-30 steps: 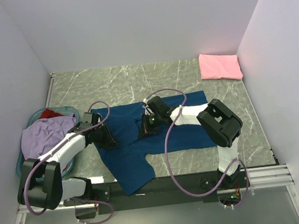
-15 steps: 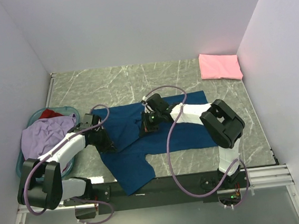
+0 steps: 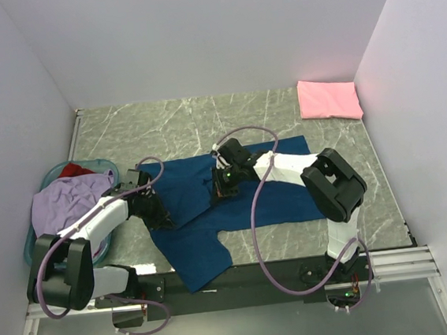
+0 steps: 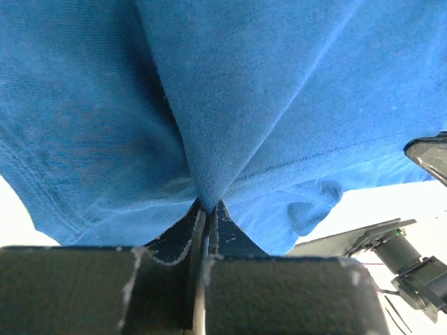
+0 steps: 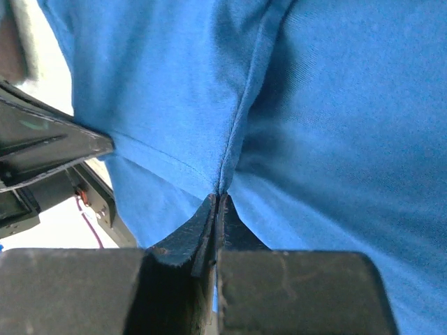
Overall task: Fold and stack the t-shirts
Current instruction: Fold the tshirt
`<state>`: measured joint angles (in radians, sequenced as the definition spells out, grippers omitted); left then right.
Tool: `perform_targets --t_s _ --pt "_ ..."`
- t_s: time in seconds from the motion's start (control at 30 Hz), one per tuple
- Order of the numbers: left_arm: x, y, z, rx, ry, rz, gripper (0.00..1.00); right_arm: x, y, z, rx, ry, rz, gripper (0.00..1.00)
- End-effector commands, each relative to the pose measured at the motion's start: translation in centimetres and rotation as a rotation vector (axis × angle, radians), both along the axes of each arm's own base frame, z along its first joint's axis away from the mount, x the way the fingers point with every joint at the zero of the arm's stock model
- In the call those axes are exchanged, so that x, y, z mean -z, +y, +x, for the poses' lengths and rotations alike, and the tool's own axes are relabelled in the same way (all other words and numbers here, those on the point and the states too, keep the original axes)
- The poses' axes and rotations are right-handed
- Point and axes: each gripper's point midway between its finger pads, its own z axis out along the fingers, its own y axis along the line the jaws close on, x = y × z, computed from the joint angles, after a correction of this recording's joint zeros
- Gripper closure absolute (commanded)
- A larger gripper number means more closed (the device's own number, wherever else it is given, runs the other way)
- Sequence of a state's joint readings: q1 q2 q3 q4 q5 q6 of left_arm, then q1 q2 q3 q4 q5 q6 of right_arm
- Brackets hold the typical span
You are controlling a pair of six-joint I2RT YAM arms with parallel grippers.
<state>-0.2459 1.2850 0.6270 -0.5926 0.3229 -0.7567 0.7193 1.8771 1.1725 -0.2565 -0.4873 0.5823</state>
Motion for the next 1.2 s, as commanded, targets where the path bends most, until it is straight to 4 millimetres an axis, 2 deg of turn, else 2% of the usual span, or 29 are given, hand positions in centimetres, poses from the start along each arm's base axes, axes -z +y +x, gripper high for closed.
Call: perform_targets --t_s 0.0,0.1,0.2,0.23,0.3,0.33,0.37,0.4,0.43,0.47,0.5,0.57,0.6,0.67,0.7,0.73,0.8,0.83,0.9,0.93,1.0,1.03,1.17 --pt "-0.5 0.2 0.2 -0.010 0.006 0.020 0.95 0.4 -0.1 0.2 -0.008 0.017 -0.027 1.00" --pt "-0.3 0.0 0.1 -0.019 0.016 0.006 0.87 0.9 -0.3 0.6 0.009 0.006 -0.044 0.98" --pt "-0.7 -0.2 0.0 -0.026 0.015 -0.010 0.75 0.2 -0.3 0.9 0.012 -0.019 -0.038 0.81" --pt "-1.1 -0.3 0.1 -0.025 0.002 -0.016 0.66 -0.1 -0.4 1.0 0.003 -0.038 -0.040 0.73" --pt "-1.8 -0.1 0.6 -0.043 -0.012 -0.005 0.59 -1.3 -1.3 2.2 0.031 -0.105 -0.058 0.68" --pt "-2.3 0.2 1.0 -0.054 -0.039 0.012 0.56 -2.8 -2.2 3.3 0.058 -0.153 -0.051 0.63" --pt "-2.7 0.5 1.5 -0.070 -0.055 0.021 0.53 -3.2 -3.1 3.9 0.082 -0.174 -0.060 0.60" --pt "-3.8 0.7 2.5 -0.083 -0.089 0.025 0.52 -3.6 -4.2 4.8 0.116 -0.199 -0.079 0.58" --pt "-4.4 1.1 3.2 -0.099 -0.115 0.038 0.52 -4.9 -5.2 5.7 0.137 -0.239 -0.076 0.56" --pt "-4.7 2.3 4.4 -0.141 -0.147 0.087 0.51 -5.1 -7.4 7.4 0.198 -0.252 -0.092 0.55" --pt "-6.2 2.8 6.0 -0.158 -0.196 0.100 0.51 -5.4 -8.9 8.4 0.238 -0.267 -0.114 0.54" --pt "-7.0 4.2 8.1 -0.201 -0.229 0.139 0.52 -5.9 -12.9 11.1 0.326 -0.292 -0.143 0.54" --pt "-8.5 4.6 10.0 -0.211 -0.281 0.150 0.52 -5.8 -14.5 11.9 0.360 -0.294 -0.161 0.54" --pt "-8.3 5.4 12.6 -0.232 -0.300 0.193 0.54 -5.5 -17.2 13.7 0.425 -0.308 -0.200 0.54" --pt "-9.3 6.1 14.4 -0.248 -0.337 0.229 0.55 -5.4 -19.7 15.1 0.488 -0.307 -0.213 0.54" --pt "-7.8 6.2 15.4 -0.242 -0.295 0.248 0.58 -4.6 -20.8 15.7 0.517 -0.291 -0.231 0.54" --pt "-8.0 7.1 18.1 -0.265 -0.323 0.290 0.61 -4.3 -23.8 17.4 0.596 -0.289 -0.242 0.54" --pt "-6.1 7.4 18.9 -0.264 -0.280 0.312 0.63 -3.5 -24.8 17.9 0.622 -0.270 -0.251 0.54" --pt "-5.6 7.8 20.7 -0.271 -0.276 0.325 0.65 -3.0 -26.4 18.9 0.663 -0.269 -0.260 0.55" --pt "-3.6 8.2 21.0 -0.269 -0.228 0.346 0.66 -2.2 -27.9 19.3 0.702 -0.249 -0.270 0.55" --pt "-2.9 8.8 21.9 -0.277 -0.204 0.354 0.68 -1.6 -29.1 19.9 0.739 -0.242 -0.261 0.55" --pt "-1.6 9.2 22.0 -0.280 -0.176 0.369 0.69 -0.7 -29.9 20.1 0.764 -0.214 -0.256 0.56" --pt "-0.2 11.0 21.7 -0.323 -0.128 0.375 0.69 1.3 -32.6 20.4 0.832 -0.158 -0.258 0.57"
